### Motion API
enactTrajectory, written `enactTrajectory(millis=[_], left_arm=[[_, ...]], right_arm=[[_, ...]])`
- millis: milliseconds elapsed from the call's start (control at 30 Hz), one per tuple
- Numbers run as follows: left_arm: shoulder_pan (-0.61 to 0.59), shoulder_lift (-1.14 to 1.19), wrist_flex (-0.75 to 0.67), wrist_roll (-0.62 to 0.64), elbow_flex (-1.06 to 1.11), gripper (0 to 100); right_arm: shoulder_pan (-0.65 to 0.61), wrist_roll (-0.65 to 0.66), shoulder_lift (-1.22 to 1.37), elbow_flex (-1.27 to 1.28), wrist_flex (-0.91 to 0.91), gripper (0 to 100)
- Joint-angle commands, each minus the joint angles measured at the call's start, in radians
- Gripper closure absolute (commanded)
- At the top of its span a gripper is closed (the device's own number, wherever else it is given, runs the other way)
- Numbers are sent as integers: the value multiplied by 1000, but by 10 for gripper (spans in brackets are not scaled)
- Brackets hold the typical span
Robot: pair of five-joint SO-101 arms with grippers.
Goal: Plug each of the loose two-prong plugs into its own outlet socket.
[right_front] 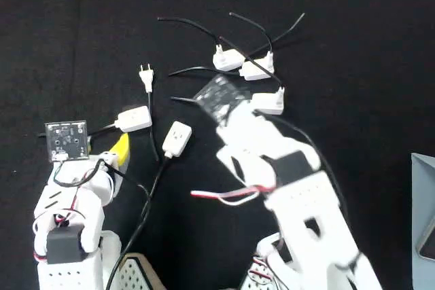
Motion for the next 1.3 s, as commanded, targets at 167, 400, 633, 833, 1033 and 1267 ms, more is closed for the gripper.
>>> enactTrajectory(millis=[167,400,633,833,1033,1267], left_arm=[[171,-2,-6,2,-74,746],[179,-2,-101,9,-76,748],[182,-2,-81,11,-182,748],[334,-2,31,3,-283,748],[458,-2,69,-2,-314,748],[406,-2,114,-68,-315,748]], right_arm=[[-167,-299,-303,111,-180,986],[-381,-373,-475,246,-253,987],[-454,-382,-452,302,-295,987],[-456,-381,-374,311,-351,986],[-456,-381,-349,315,-362,986],[-437,-381,-351,317,-358,986]])
